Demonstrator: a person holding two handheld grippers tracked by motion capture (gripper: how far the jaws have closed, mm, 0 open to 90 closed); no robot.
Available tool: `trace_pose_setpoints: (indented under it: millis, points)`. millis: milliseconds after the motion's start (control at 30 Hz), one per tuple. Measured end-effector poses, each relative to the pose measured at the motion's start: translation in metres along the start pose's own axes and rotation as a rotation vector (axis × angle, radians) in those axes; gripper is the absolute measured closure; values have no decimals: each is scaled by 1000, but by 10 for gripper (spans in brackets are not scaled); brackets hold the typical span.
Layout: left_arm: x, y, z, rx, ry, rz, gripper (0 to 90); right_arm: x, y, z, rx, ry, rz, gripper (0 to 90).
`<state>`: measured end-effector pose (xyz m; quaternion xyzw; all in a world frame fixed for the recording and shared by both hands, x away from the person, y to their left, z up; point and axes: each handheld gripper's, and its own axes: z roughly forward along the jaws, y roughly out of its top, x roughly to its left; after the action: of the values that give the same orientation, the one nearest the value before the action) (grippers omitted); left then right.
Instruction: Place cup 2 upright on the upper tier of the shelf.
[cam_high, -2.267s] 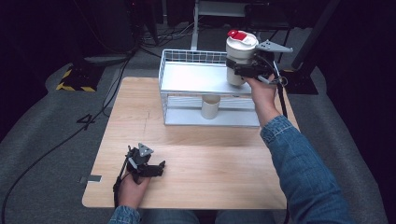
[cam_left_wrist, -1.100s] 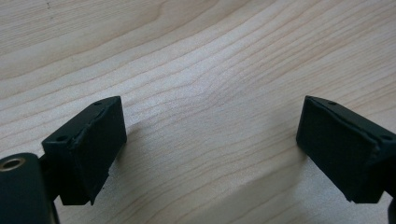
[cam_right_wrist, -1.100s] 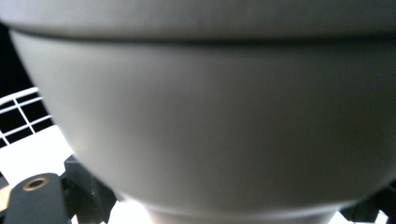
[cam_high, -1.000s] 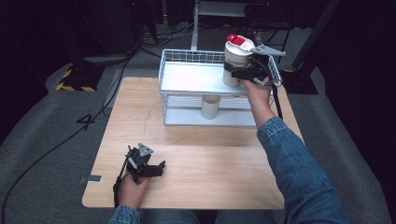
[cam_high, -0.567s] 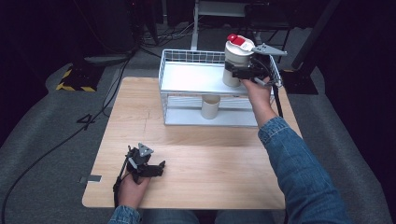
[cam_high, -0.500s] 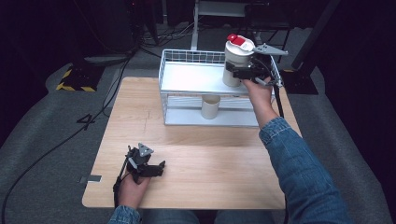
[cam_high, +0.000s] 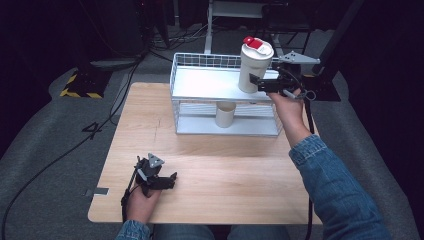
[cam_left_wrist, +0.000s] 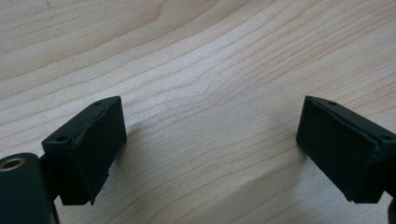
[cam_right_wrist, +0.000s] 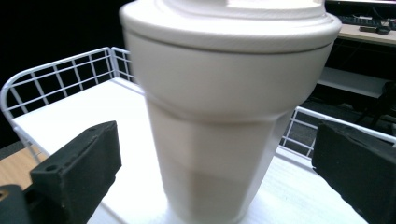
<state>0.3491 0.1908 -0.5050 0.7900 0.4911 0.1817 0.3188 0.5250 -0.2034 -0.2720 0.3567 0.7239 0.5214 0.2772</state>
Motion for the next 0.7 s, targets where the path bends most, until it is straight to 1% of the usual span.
trace_pose_setpoints:
  millis: [67, 100, 133, 167, 267, 400, 500, 533, 700]
  points:
    - [0, 0, 0, 0, 0, 0, 89, 2, -1, -3, 0, 5, -1, 19]
    - [0, 0, 0, 1, 0, 0, 90, 5, -2, -10, -1, 20, -1, 20]
    - [0, 0, 0, 1, 1, 1, 90, 6, -2, -12, -2, 24, -4, 20]
    - [-1, 0, 0, -1, -1, -8, 90, 8, -2, -15, 0, 27, -8, 20]
    - [-1, -1, -1, -1, 1, -6, 91, 12, -3, -23, -1, 45, -13, 23]
    - [-2, -2, -2, 0, 3, -10, 91, 17, -7, -34, 12, 82, -16, 33]
    - [-2, -2, -2, -2, 2, -11, 91, 20, -12, -42, 4, 95, -24, 34]
    - [-3, -3, -2, -2, 2, -11, 91, 21, -13, -44, 4, 99, -20, 34]
    - [-2, -3, -2, -2, 3, -10, 91, 24, -17, -52, 10, 115, -27, 34]
